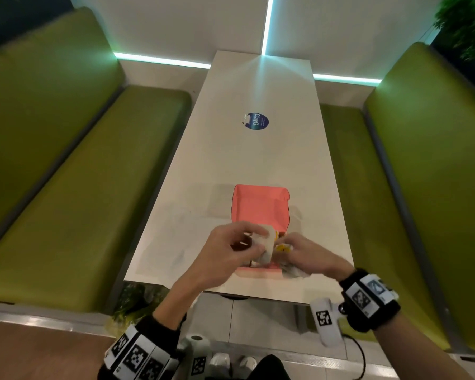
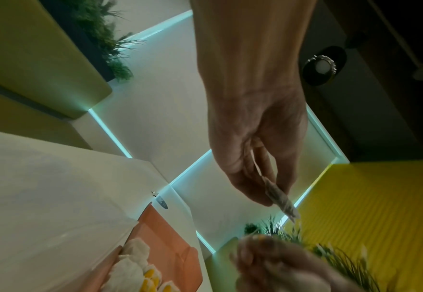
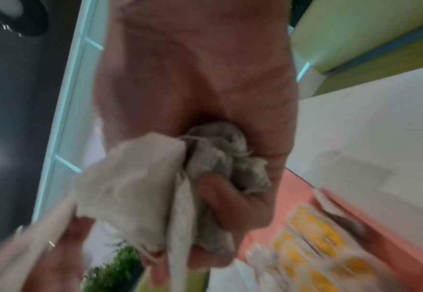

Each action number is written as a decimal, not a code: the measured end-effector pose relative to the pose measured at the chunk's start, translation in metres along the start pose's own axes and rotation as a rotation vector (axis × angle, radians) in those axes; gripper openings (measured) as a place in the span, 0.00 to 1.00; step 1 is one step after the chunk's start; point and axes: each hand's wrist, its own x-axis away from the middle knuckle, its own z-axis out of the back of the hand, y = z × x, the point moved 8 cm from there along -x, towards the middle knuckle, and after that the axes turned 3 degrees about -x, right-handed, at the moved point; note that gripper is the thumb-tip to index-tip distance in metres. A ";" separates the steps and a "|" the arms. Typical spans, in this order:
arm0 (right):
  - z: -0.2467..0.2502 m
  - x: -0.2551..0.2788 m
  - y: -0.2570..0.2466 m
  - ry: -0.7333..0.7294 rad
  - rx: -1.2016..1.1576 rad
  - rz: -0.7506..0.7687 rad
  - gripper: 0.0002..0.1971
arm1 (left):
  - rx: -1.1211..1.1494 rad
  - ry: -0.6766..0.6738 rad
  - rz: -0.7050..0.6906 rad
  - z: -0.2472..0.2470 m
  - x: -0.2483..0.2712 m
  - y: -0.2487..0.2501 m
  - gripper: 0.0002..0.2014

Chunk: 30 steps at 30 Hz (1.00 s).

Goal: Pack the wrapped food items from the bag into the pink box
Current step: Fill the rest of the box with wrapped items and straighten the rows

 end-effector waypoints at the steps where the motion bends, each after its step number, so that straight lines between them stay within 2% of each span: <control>1: 0.007 -0.001 -0.006 -0.025 0.026 -0.009 0.09 | -0.032 -0.042 0.018 -0.006 0.003 -0.005 0.11; 5: 0.033 -0.003 -0.032 0.006 0.099 -0.026 0.10 | -0.110 -0.129 0.006 -0.022 0.008 -0.012 0.12; 9: 0.034 -0.005 -0.059 0.078 0.219 0.045 0.09 | -0.115 -0.046 0.022 -0.018 0.006 -0.013 0.12; 12: 0.031 0.001 -0.072 0.213 0.396 0.103 0.09 | -0.111 0.018 0.058 -0.010 0.004 -0.017 0.11; 16: 0.023 0.018 -0.079 0.416 0.635 0.071 0.09 | -0.122 0.078 0.054 -0.004 0.003 -0.020 0.12; 19: 0.012 0.028 -0.080 0.512 0.728 0.108 0.10 | -0.113 0.122 0.045 -0.001 0.002 -0.021 0.11; 24: -0.018 0.039 -0.074 0.530 0.884 0.204 0.07 | -0.072 0.187 0.020 0.004 -0.002 -0.021 0.11; 26: -0.025 0.041 -0.067 0.470 0.913 0.187 0.10 | -0.071 0.202 0.006 0.006 -0.002 -0.023 0.12; 28: -0.023 0.044 -0.066 0.414 0.853 0.166 0.12 | -0.094 0.207 -0.032 0.008 -0.002 -0.022 0.13; 30: -0.007 0.049 -0.068 0.432 0.629 0.158 0.11 | -0.118 0.197 -0.077 0.008 -0.001 -0.019 0.15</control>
